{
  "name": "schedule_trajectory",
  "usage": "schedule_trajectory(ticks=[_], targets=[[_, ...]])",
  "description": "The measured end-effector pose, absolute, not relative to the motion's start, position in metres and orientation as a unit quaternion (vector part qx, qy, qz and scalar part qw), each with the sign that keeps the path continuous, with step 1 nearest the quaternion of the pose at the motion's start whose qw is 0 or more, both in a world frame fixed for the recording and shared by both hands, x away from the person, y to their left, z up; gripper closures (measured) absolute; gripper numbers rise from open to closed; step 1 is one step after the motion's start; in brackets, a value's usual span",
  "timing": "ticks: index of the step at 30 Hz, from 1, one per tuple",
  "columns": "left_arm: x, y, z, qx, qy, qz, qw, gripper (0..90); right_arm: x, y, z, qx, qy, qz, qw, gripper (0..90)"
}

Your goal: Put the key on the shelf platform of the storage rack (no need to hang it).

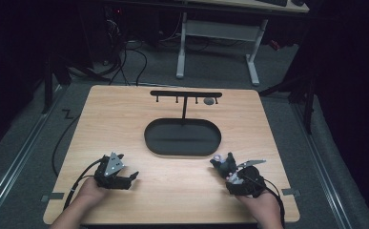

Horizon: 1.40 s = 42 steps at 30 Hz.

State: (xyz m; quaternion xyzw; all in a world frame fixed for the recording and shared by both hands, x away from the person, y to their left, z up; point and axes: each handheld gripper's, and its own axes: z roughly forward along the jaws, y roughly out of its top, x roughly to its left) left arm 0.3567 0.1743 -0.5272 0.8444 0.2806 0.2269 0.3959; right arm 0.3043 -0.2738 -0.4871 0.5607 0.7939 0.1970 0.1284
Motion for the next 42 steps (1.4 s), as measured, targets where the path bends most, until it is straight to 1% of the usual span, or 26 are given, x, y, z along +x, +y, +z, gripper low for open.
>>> schedule_trajectory(ticks=[6,8,10,12,16,29,42], targets=[[0.357,0.174,-0.527,0.844,0.281,0.227,0.396,15.3,0.304,-0.275,-0.492,0.571,0.782,0.216,0.128,35.8],[0.357,0.174,-0.527,0.844,0.281,0.227,0.396,15.3,0.304,-0.277,-0.493,0.571,0.780,0.218,0.136,36.1],[0.357,0.174,-0.527,0.844,0.281,0.227,0.396,15.3,0.303,-0.277,-0.494,0.573,0.777,0.222,0.135,38.6],[0.357,0.174,-0.527,0.844,0.281,0.227,0.396,15.4,0.302,-0.277,-0.495,0.574,0.775,0.224,0.140,44.1],[0.357,0.174,-0.527,0.844,0.281,0.227,0.396,15.4,0.301,-0.274,-0.493,0.568,0.779,0.219,0.151,46.9],[0.357,0.174,-0.527,0.844,0.281,0.227,0.396,15.4,0.302,-0.267,-0.477,0.555,0.782,0.231,0.165,48.1],[0.357,0.174,-0.527,0.844,0.281,0.227,0.396,15.3,0.310,-0.258,-0.468,0.547,0.783,0.242,0.168,48.1]])
